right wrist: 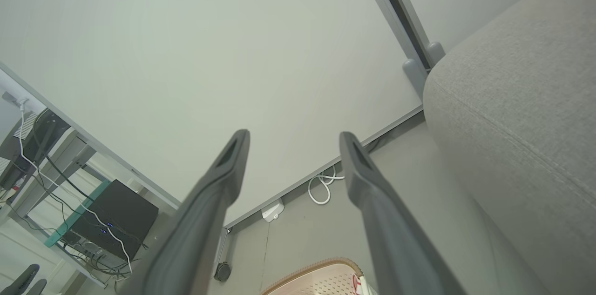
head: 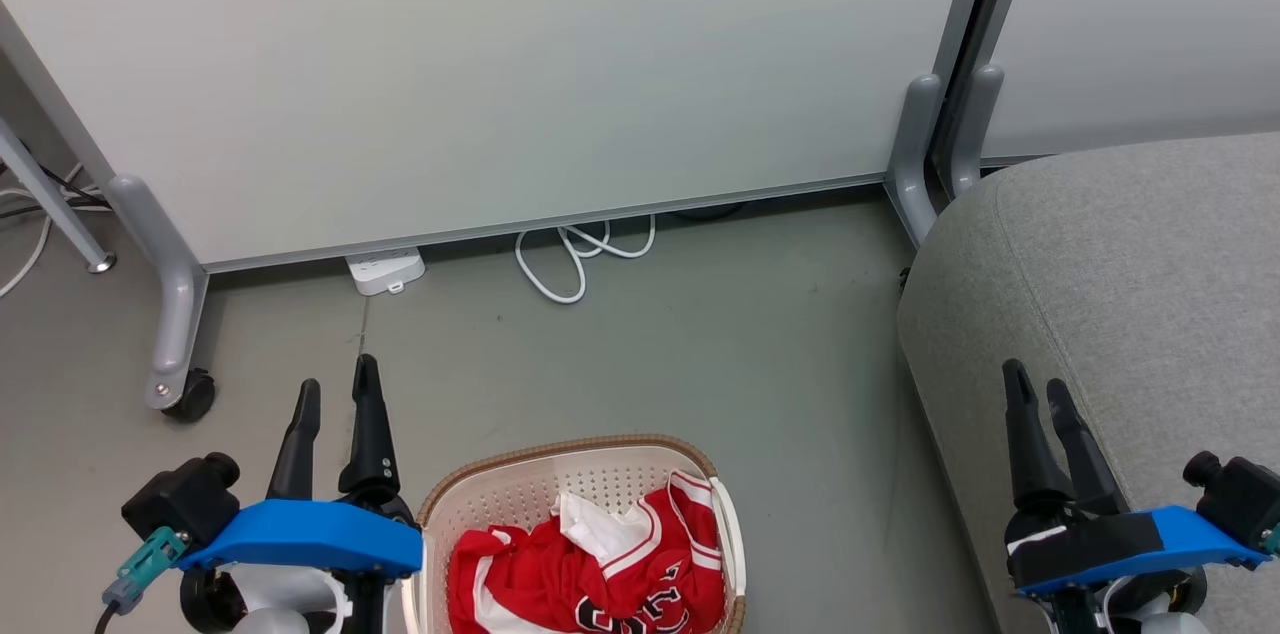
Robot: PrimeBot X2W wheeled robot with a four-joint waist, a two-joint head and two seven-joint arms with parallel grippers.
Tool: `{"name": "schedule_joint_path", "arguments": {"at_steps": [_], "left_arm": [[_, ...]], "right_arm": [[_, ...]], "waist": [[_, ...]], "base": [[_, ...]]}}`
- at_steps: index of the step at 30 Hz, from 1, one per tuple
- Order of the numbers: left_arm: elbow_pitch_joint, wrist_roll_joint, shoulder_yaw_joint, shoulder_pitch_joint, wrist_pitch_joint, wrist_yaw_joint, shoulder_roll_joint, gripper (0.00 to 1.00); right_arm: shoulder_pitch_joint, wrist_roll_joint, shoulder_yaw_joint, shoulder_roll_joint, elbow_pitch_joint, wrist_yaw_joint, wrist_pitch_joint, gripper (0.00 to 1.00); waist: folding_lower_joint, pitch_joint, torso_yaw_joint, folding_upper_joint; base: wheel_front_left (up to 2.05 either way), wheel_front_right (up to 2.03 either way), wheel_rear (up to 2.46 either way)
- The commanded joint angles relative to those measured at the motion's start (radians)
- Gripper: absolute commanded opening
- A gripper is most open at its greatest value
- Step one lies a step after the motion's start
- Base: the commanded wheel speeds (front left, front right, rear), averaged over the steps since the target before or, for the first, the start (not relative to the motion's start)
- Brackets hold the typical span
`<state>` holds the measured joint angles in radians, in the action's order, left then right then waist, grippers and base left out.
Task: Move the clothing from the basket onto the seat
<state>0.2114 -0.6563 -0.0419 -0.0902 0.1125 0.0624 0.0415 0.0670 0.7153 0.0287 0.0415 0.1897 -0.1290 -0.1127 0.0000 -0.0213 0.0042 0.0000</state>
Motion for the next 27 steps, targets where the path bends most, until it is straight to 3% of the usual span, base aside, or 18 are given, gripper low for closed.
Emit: {"name": "schedule_joint_path", "arguments": {"at_steps": [1, 27], "left_arm": [[-0.007, 0.055, -0.008, -0.028, 0.015, 0.008, 0.008, 1.00], [0.012, 0.327, -0.050, -0.033, 0.079, 0.010, 0.010, 1.00]], "right_arm": [[0.017, -0.051, -0.004, 0.008, -0.007, -0.002, -0.015, 1.00], [0.022, -0.311, -0.017, 0.010, 0.021, -0.002, -0.078, 1.00]], "waist": [[0.0000, -0.001, 0.001, 0.0000], [0.0000, -0.005, 0.005, 0.0000]], "base": [[0.00, 0.00, 0.00], [0.00, 0.00, 0.00]]}}
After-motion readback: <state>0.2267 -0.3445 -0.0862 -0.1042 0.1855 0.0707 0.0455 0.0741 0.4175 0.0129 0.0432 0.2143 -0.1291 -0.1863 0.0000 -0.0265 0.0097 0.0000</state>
